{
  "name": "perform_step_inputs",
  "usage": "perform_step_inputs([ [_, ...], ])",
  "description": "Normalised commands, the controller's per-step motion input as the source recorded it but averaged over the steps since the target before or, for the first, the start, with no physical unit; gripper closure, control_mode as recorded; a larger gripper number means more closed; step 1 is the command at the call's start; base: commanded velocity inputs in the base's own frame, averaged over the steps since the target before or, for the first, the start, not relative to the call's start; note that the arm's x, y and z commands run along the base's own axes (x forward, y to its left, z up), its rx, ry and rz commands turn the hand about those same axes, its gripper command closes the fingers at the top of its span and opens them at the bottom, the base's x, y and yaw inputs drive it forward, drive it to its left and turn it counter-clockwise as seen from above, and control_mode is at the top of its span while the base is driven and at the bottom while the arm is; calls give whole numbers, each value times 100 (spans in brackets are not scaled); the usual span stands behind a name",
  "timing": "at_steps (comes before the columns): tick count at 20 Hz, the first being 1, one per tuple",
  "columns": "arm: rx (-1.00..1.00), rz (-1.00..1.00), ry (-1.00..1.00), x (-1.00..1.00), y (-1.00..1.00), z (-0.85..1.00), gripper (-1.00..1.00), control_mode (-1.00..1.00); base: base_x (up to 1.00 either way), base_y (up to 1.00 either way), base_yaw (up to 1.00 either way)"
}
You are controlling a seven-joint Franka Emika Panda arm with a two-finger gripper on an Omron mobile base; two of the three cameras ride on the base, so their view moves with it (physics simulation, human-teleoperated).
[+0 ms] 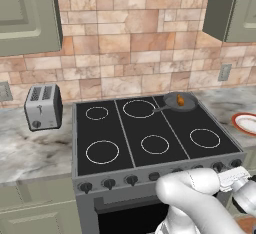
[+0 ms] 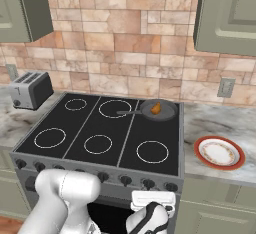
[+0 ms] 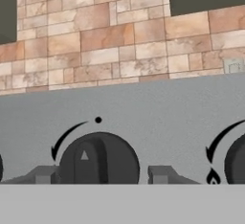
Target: Pick the croissant and place it on the pan. Then turn on the stove to warm the croissant.
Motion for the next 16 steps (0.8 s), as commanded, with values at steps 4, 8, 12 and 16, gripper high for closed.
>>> perform_step_inputs([
  [4, 0, 0, 0, 13, 2, -10, 100, -100, 0, 0, 0],
  [8, 0, 0, 0, 10, 2, -1, 100, -100, 0, 0, 0],
  [12, 0, -1, 0, 7, 3, 0, 100, -100, 0, 0, 0],
  [16, 0, -7, 0, 6, 20, 0, 100, -100, 0, 0, 0],
])
